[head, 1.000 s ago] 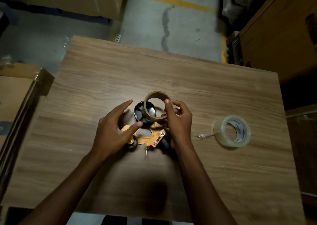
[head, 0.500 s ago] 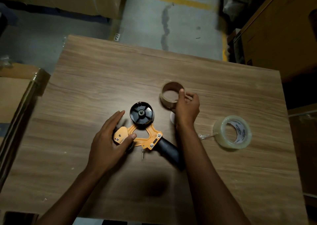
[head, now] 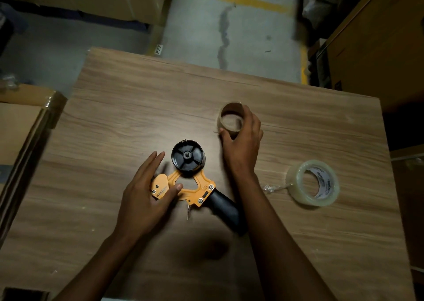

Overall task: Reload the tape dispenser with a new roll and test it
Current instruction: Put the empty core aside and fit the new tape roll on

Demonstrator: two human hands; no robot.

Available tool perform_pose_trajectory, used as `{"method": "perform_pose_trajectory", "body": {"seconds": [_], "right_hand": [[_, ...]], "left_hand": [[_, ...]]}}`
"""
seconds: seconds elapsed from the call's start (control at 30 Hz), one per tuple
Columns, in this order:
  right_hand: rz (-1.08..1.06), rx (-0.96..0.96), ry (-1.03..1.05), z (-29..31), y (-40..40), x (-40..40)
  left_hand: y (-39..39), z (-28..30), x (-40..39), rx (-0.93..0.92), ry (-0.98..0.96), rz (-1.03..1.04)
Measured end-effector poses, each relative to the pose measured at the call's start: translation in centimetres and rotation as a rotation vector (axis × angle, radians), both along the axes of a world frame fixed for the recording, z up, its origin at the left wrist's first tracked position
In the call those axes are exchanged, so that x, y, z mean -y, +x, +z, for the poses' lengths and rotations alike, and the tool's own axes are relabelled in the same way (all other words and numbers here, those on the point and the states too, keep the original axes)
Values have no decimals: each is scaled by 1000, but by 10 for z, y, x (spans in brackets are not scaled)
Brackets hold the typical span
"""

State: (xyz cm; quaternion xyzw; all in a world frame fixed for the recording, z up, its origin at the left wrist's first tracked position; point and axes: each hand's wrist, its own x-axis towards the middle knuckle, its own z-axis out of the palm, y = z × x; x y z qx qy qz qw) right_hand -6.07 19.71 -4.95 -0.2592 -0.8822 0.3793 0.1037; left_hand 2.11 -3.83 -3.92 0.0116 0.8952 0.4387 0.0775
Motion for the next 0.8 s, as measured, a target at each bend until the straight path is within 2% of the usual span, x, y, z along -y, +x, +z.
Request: {"method": "perform_pose_trajectory", "body": {"seconds": [0.2, 0.37, 0.53, 0.8], "right_hand": [[-44, -14, 31, -6, -18, -15], [-7, -39, 5, -1, 3, -12], [80, -63, -108, 12, 43, 2], [176, 8, -358, 25, 87, 23]], "left_hand": [[-2, -1, 3, 8, 4, -7], [0, 0, -1, 3, -4, 31], [1, 2, -2, -1, -4, 37], [4, 4, -5, 19, 14, 77]]}}
